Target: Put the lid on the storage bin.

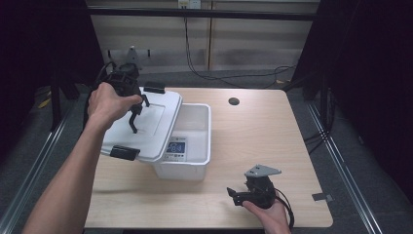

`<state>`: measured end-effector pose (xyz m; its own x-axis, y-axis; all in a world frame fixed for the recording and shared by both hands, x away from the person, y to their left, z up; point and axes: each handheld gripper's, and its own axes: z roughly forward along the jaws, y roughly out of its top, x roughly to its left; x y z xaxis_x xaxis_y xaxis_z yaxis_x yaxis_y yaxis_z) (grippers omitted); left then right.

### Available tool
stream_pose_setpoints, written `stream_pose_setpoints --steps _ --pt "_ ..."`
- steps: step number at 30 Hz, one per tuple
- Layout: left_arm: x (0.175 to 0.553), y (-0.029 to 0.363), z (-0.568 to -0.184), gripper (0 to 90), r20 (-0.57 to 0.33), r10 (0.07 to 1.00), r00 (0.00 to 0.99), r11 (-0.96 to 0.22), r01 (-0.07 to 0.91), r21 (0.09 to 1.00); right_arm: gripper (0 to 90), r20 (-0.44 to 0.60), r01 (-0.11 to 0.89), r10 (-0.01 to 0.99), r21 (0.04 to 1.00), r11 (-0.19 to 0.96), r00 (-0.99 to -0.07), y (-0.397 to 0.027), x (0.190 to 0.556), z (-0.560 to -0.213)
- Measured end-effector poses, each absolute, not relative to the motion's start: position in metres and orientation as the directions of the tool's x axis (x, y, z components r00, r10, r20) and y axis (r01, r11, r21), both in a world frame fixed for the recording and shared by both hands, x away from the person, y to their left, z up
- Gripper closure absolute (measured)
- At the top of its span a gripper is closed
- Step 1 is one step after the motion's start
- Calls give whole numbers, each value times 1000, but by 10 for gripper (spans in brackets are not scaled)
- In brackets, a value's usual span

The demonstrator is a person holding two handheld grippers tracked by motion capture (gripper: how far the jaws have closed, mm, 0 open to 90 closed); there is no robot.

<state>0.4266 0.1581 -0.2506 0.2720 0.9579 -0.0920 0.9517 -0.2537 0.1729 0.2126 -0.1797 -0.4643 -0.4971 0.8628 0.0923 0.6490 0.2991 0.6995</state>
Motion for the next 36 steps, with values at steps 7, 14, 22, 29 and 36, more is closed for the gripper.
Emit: stream_pose_setpoints --steps 7,14,22,29,36 --pt "429 144 -253 850 -123 965 230 -208 964 165 172 93 650 862 698 300 -498 -181 212 -464" --pt "431 129 -254 850 -130 975 179 -158 975 158 172 93 650 860 698 302 -501 -180 212 -464" --pt "433 113 -260 850 -142 982 121 -101 984 146 172 99 649 859 700 298 -502 -182 210 -463" --pt "433 97 -264 850 -150 982 111 -89 986 142 172 102 652 859 697 298 -502 -180 209 -463" --pt "435 88 -274 850 -165 980 115 -95 988 125 172 101 651 859 698 298 -502 -181 210 -462"
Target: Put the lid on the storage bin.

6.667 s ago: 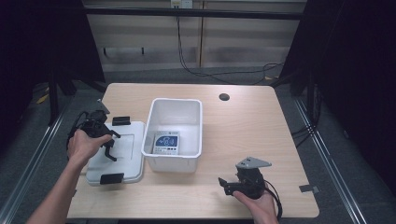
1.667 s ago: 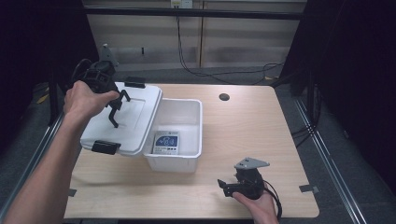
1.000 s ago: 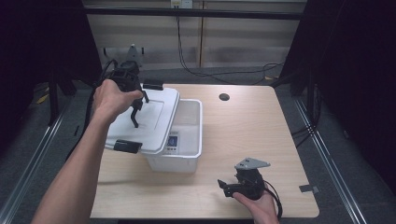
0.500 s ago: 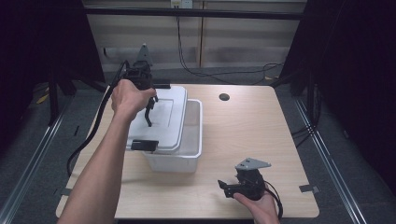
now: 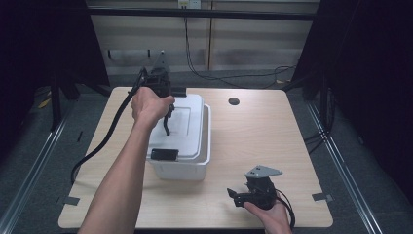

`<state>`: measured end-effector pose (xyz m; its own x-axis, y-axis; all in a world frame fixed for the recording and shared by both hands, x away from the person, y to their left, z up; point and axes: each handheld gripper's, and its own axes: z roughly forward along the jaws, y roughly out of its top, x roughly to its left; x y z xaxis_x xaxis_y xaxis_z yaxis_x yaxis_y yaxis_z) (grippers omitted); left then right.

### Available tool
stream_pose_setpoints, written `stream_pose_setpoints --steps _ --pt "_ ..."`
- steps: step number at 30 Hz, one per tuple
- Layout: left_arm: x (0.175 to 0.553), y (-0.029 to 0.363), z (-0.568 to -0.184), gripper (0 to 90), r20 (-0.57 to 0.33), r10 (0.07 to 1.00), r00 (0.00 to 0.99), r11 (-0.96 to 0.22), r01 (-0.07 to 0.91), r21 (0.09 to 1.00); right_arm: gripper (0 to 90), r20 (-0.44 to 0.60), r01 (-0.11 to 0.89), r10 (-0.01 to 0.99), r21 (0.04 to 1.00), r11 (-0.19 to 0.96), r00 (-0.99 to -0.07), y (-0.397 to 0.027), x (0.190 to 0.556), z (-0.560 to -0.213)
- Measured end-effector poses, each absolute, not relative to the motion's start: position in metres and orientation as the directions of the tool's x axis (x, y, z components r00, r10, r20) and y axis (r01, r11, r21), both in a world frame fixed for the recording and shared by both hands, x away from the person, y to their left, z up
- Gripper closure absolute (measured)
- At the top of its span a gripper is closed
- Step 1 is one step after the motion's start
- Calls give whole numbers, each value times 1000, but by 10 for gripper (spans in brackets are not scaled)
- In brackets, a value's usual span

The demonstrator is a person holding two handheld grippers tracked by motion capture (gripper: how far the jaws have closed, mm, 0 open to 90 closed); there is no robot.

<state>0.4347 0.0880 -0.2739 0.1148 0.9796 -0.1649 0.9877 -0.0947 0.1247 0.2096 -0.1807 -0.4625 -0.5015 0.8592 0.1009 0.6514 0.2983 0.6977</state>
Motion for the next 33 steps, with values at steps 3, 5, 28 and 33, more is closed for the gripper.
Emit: stream_pose_setpoints --steps 3,5,28,33 --pt "435 85 -275 850 -179 977 112 -91 989 120 172 99 650 858 698 302 -505 -181 209 -462" --pt "435 83 -277 850 -180 978 109 -87 989 122 172 100 650 857 697 303 -506 -181 209 -463" --pt "437 65 -295 848 -173 978 113 -98 991 93 172 89 641 851 699 317 -518 -180 210 -463" --pt "437 65 -295 848 -175 978 117 -101 990 97 172 90 641 850 699 318 -519 -180 210 -463"
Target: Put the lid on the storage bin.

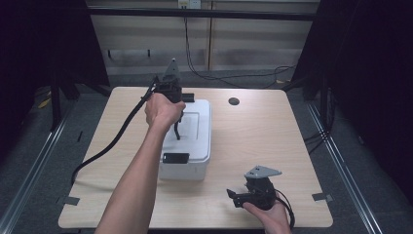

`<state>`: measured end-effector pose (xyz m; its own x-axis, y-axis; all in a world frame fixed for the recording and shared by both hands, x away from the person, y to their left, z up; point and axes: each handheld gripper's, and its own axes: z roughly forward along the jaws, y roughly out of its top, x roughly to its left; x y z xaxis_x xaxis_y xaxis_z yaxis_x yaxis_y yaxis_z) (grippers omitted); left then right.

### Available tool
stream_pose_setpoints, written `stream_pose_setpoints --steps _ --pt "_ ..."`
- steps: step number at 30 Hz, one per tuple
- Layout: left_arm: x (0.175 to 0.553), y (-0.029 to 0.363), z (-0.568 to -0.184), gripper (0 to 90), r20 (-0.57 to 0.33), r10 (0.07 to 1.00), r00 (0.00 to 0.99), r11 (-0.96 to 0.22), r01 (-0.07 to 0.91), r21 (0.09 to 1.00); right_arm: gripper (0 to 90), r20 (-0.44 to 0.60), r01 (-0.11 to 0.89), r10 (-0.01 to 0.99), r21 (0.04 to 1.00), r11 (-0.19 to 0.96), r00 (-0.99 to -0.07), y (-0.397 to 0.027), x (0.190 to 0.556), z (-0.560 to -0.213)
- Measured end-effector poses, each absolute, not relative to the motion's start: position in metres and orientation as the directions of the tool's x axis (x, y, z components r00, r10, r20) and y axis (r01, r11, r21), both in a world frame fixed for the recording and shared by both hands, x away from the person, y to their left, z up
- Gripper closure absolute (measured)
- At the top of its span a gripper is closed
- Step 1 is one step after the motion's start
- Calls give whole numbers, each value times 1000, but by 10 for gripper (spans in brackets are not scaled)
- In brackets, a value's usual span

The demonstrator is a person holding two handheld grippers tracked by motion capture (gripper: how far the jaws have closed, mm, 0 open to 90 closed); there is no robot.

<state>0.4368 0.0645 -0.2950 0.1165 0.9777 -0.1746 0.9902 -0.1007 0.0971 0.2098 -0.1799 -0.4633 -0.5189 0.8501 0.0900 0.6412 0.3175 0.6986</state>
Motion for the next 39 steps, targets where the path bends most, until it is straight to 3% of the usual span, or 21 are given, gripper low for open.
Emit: stream_pose_setpoints --steps 28,39 --pt "438 64 -302 839 -176 973 149 -134 987 93 172 92 644 851 696 317 -517 -180 209 -463" --pt "440 77 -311 794 -204 963 176 -161 983 90 172 93 648 850 692 320 -518 -179 210 -464"
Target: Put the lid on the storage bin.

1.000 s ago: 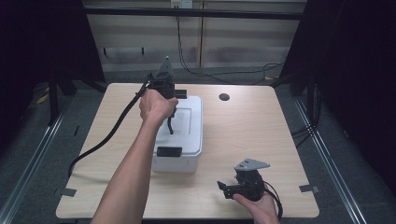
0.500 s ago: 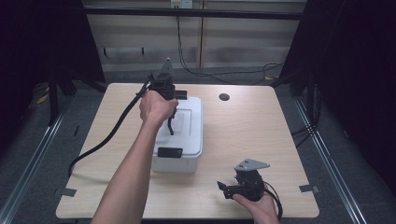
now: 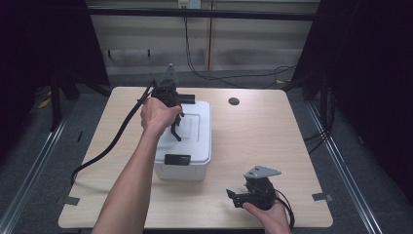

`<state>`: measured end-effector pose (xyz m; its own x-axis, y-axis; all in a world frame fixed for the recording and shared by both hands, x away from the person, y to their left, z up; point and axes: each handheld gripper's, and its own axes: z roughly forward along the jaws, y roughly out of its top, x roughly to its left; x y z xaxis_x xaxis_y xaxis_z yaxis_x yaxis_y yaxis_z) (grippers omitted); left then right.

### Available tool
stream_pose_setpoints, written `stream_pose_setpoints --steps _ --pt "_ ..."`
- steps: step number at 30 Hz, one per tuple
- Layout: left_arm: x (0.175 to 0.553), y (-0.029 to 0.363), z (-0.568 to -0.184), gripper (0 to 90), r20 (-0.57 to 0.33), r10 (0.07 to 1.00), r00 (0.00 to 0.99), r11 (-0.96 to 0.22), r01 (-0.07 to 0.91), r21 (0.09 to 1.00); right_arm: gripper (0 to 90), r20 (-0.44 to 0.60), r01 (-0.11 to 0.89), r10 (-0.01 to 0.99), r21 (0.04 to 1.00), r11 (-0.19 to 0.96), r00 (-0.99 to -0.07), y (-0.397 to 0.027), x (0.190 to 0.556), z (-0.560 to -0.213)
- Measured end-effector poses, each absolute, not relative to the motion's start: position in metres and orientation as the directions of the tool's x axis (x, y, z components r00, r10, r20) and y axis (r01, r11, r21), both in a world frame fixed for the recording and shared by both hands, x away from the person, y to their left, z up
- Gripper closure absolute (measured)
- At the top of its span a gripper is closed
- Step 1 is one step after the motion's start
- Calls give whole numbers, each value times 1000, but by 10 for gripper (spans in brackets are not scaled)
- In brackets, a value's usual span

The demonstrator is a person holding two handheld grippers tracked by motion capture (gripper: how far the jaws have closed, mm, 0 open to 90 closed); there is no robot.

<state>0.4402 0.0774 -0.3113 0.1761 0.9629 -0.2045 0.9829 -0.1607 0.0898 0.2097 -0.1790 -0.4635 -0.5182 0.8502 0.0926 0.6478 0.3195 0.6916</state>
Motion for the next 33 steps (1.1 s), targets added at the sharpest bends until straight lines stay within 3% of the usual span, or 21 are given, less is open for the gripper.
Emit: stream_pose_setpoints --steps 10,17,19,27,33 --pt "440 82 -309 708 -215 954 207 -190 977 99 172 93 647 850 693 319 -519 -179 210 -463" --pt "441 82 -308 528 -225 942 249 -229 967 111 172 92 644 848 695 320 -522 -179 210 -464" --pt "442 86 -306 425 -221 940 262 -242 964 115 172 94 645 849 694 319 -520 -179 210 -464" --pt "443 95 -297 270 -240 911 335 -299 938 174 172 94 646 849 694 319 -520 -178 211 -464" --pt "439 98 -293 208 -240 879 411 -359 904 233 172 94 649 852 692 316 -516 -178 211 -464"
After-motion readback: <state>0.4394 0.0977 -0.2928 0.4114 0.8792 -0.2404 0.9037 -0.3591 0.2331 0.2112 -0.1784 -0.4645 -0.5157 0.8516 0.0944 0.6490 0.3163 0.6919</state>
